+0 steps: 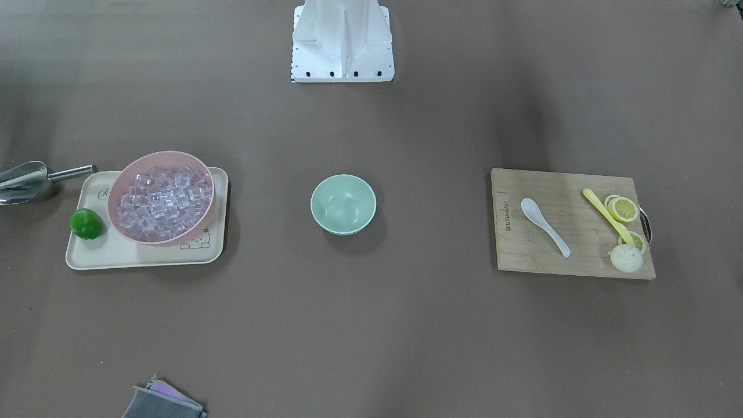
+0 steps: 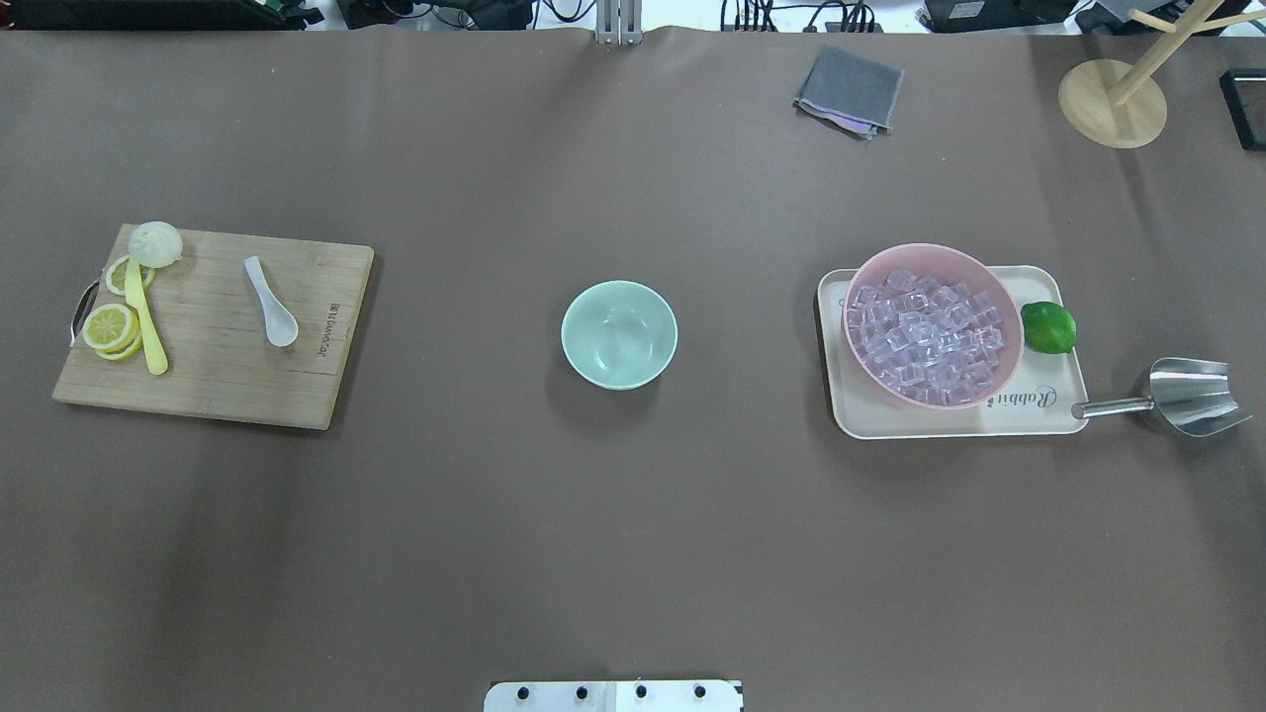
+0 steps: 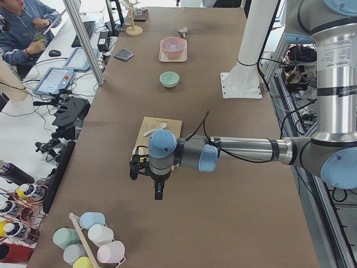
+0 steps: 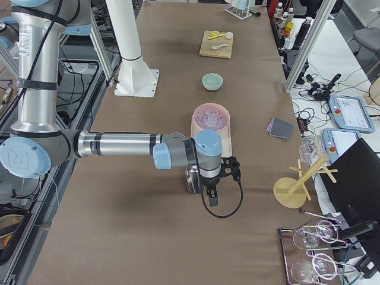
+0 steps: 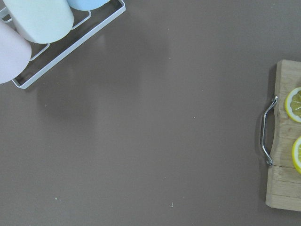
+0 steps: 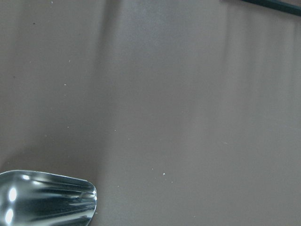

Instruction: Put spoon and ice into bowl

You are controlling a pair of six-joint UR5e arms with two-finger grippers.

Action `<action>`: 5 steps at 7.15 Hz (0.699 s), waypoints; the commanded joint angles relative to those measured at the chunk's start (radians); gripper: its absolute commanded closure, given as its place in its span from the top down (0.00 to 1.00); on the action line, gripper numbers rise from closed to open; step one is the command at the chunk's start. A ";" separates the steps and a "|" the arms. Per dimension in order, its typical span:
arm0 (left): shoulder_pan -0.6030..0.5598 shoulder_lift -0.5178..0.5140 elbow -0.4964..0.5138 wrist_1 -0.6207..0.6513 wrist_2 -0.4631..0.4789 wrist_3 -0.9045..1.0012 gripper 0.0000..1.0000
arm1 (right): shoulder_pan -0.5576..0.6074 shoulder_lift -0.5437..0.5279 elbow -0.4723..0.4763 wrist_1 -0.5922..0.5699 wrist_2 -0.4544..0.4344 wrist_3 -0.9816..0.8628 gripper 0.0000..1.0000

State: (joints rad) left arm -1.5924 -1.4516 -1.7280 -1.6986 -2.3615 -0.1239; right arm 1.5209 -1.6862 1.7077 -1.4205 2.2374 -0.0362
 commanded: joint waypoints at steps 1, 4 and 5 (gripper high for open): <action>0.005 0.007 -0.030 -0.004 -0.008 0.001 0.98 | -0.001 -0.004 -0.002 0.002 0.004 0.001 1.00; 0.008 0.002 -0.018 -0.003 -0.022 0.003 0.98 | -0.001 -0.006 0.000 0.009 0.004 0.001 1.00; 0.008 0.005 -0.019 -0.003 -0.024 0.003 0.98 | -0.002 -0.006 0.000 0.011 0.007 0.001 1.00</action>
State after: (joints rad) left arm -1.5849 -1.4482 -1.7474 -1.7006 -2.3840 -0.1218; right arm 1.5196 -1.6915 1.7071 -1.4117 2.2419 -0.0353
